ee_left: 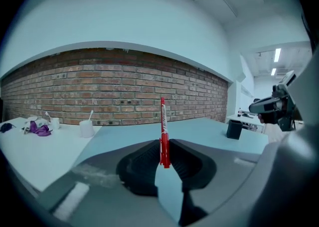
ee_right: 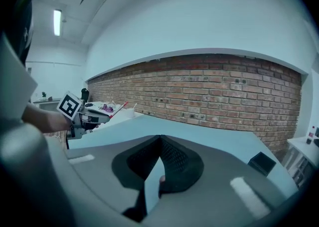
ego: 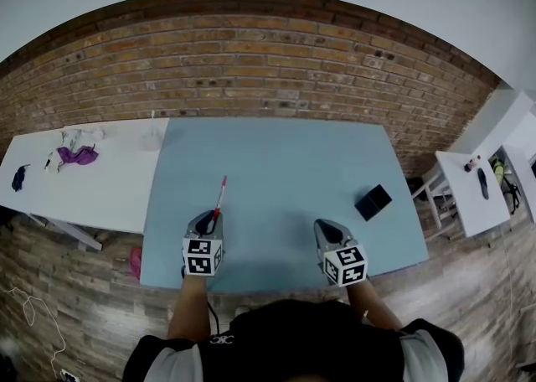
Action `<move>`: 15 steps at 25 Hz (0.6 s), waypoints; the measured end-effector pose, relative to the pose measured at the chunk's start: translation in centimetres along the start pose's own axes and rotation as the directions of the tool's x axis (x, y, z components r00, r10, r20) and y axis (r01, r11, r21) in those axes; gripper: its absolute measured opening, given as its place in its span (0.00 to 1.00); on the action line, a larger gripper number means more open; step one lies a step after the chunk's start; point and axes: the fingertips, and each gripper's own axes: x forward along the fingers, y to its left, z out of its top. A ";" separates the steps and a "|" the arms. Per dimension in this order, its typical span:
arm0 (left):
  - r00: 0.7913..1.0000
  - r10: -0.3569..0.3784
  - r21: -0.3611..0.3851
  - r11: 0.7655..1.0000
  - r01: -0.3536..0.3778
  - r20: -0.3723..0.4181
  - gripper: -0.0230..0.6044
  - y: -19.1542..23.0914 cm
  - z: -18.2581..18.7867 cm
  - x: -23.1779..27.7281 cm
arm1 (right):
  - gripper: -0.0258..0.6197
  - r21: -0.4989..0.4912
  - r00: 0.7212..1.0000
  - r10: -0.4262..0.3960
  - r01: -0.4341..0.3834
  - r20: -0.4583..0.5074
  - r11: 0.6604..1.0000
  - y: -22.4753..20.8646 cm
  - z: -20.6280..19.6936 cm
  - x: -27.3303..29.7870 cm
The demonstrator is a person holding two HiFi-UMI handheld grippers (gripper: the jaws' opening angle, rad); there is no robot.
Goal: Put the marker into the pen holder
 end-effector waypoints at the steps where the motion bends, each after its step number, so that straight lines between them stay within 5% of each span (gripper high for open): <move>1: 1.000 0.007 0.005 1.000 -0.007 -0.007 0.15 -0.7 -0.1 0.2 | 0.05 -0.011 1.000 0.014 -0.014 -0.001 1.000 -0.6 0.1 -0.1; 15: 0.997 0.044 0.083 0.996 -0.039 -0.065 0.15 -11.1 1.1 5.1 | 0.05 0.041 0.997 0.059 -0.060 0.040 0.997 -12.2 -3.3 -3.2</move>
